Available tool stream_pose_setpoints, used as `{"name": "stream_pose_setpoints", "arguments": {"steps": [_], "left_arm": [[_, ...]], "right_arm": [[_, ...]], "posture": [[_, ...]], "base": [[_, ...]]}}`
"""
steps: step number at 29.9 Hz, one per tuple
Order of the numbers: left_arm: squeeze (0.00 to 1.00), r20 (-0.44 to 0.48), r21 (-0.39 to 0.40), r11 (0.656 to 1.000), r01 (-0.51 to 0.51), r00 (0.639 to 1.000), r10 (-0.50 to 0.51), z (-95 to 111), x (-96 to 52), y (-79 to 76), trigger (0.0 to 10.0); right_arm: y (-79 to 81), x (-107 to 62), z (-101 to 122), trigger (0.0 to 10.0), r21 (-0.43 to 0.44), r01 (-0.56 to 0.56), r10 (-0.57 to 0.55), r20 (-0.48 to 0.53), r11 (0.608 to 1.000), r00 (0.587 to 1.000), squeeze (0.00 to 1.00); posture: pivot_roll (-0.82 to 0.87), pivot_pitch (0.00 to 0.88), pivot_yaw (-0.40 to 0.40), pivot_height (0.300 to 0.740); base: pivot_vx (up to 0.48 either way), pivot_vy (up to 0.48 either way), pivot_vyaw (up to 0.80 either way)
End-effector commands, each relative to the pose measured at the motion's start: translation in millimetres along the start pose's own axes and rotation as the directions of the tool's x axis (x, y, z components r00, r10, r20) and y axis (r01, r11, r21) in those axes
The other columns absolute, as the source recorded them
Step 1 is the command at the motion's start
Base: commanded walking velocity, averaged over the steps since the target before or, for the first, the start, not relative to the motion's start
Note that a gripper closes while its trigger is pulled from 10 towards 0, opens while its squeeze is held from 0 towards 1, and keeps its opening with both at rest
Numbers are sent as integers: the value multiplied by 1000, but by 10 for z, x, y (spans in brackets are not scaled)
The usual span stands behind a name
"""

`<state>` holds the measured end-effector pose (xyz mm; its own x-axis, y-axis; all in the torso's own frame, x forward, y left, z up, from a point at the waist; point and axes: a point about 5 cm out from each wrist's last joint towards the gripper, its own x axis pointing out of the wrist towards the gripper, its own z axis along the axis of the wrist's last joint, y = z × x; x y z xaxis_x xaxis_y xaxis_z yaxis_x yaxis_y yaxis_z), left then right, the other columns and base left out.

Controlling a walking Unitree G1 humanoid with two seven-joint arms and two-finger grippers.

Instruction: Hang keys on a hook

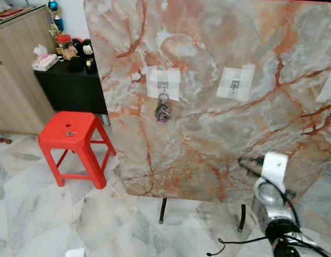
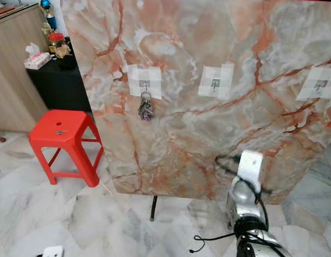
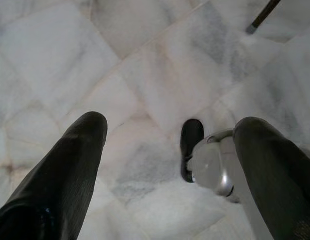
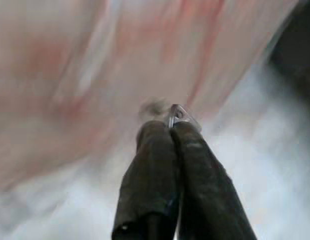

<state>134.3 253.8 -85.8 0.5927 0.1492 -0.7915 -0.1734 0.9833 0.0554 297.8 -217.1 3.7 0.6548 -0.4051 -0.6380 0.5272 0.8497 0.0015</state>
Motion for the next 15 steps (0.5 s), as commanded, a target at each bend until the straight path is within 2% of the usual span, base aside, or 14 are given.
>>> {"name": "stream_pose_setpoints", "arguments": {"steps": [1,2,3,4,5,6,8,9,10,11,12,15], "left_arm": [[0,-24,-7,1000,-6,1000,6,-77,-36,77,10000],[0,-26,-7,1000,-8,1000,7,-91,-47,101,10000],[0,-27,-7,1000,-8,1000,8,-106,-57,123,10000],[0,-27,-7,1000,-8,1000,8,-106,-57,123,10000],[0,-30,-7,1000,-9,1000,9,-121,-67,139,10000],[0,-31,-8,1000,-10,999,10,-131,-72,149,10000],[0,-31,-8,1000,-10,999,10,-134,-75,154,10000],[0,-31,-7,1000,-9,999,9,-137,-76,153,10000],[0,-31,-7,1000,-9,999,9,-137,-76,153,10000],[0,-32,-3,1000,-4,999,3,-139,-68,114,10000],[0,-32,-1,1000,3,999,-3,-131,-55,67,10000],[0,-25,6,1000,21,999,-21,-84,-12,-75,10000]], "right_arm": [[-44,12,-16,10000,-19,-8,7,-16,1000,1000,0],[-30,11,-27,10000,-136,-44,45,2,990,999,0],[0,7,-55,10000,-281,-98,103,1,955,995,0],[0,7,-55,10000,-281,-98,103,1,955,995,0],[-39,14,-5,10000,-502,-42,90,73,864,993,0],[-72,20,44,10000,-596,7,83,123,803,989,0],[-82,21,121,10000,-563,28,81,168,826,982,0],[-95,16,242,10000,-570,84,71,244,818,967,0],[-95,16,242,10000,-570,84,71,244,818,967,0],[-95,-2,383,10000,-480,122,45,322,869,946,0],[-98,0,396,10000,-307,75,18,290,949,957,0],[-128,32,215,10000,-65,20,-12,117,998,993,0]], "posture": [[122,0,-24,740],[120,0,-23,740],[124,0,-21,740],[124,0,-21,740],[128,0,-22,740],[128,0,-21,740],[126,0,-20,740],[126,0,-18,740],[126,0,-18,740],[120,0,-16,740],[118,0,-14,740],[119,0,-16,740]], "base": [[0,0,0],[0,0,0],[0,0,0],[0,0,0],[0,0,0],[0,0,0],[0,0,0],[0,0,0],[0,0,0],[0,0,0],[0,0,0],[0,0,0]]}}
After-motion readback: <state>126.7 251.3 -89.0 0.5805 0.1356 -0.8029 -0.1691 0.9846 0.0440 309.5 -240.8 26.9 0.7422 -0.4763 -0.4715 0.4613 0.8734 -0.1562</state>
